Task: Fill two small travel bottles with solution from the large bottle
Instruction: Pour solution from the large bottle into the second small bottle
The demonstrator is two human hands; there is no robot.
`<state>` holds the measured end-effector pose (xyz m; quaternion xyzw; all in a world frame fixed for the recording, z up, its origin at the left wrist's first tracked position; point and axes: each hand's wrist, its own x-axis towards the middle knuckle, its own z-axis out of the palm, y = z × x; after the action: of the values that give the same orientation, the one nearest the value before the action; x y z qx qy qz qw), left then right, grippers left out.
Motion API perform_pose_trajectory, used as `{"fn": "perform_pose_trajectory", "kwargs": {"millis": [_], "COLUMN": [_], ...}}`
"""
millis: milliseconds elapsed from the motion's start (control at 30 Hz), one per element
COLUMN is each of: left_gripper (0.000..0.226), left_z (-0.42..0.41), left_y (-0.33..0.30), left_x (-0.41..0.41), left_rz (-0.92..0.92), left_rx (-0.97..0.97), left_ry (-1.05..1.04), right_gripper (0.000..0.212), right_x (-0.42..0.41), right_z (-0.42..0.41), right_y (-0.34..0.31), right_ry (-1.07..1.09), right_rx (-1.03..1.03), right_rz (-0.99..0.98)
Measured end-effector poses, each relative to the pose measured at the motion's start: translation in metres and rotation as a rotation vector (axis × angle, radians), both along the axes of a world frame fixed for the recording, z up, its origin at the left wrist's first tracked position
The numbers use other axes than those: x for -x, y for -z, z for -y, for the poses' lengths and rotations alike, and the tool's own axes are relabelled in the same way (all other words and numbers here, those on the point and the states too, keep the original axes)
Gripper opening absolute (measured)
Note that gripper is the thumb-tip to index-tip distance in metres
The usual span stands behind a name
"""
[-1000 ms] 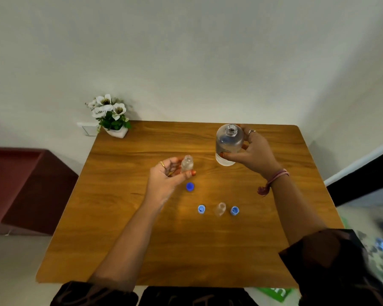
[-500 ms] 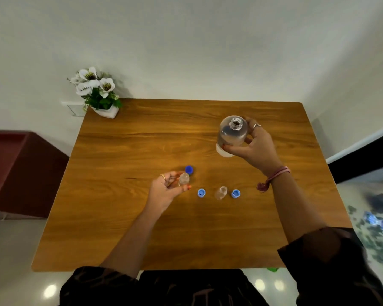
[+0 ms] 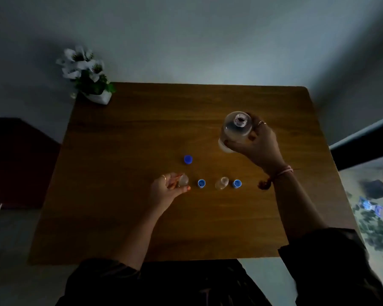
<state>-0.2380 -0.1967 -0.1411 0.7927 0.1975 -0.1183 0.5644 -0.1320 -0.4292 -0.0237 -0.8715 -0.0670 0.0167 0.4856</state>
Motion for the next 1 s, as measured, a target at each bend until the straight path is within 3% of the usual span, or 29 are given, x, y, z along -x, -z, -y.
{"fn": "perform_pose_trajectory", "kwargs": {"millis": [467, 700, 833, 933, 1000], "left_gripper": [0.044, 0.06, 0.094, 0.106, 0.101], "left_z": [-0.006, -0.005, -0.007, -0.007, -0.003], "left_y": [0.019, 0.019, 0.01, -0.008, -0.023], "left_x": [-0.002, -0.001, 0.001, -0.003, -0.007], "left_rz": [0.032, 0.011, 0.039, 0.128, 0.215], "left_rx": [0.083, 0.11, 0.127, 0.045, -0.056], "left_ry": [0.035, 0.077, 0.053, 0.039, 0.082], "right_gripper": [0.072, 0.073, 0.073, 0.075, 0.075], "right_x": [0.0, 0.0, 0.001, 0.0, -0.001], "right_z": [0.003, 0.004, 0.007, 0.011, 0.015], "right_y": [0.004, 0.004, 0.001, -0.002, -0.005], "right_ry": [0.03, 0.012, 0.008, -0.002, -0.003], "right_rx": [-0.083, -0.084, -0.102, -0.091, -0.088], "right_rz": [-0.021, -0.035, -0.038, -0.027, -0.019]}}
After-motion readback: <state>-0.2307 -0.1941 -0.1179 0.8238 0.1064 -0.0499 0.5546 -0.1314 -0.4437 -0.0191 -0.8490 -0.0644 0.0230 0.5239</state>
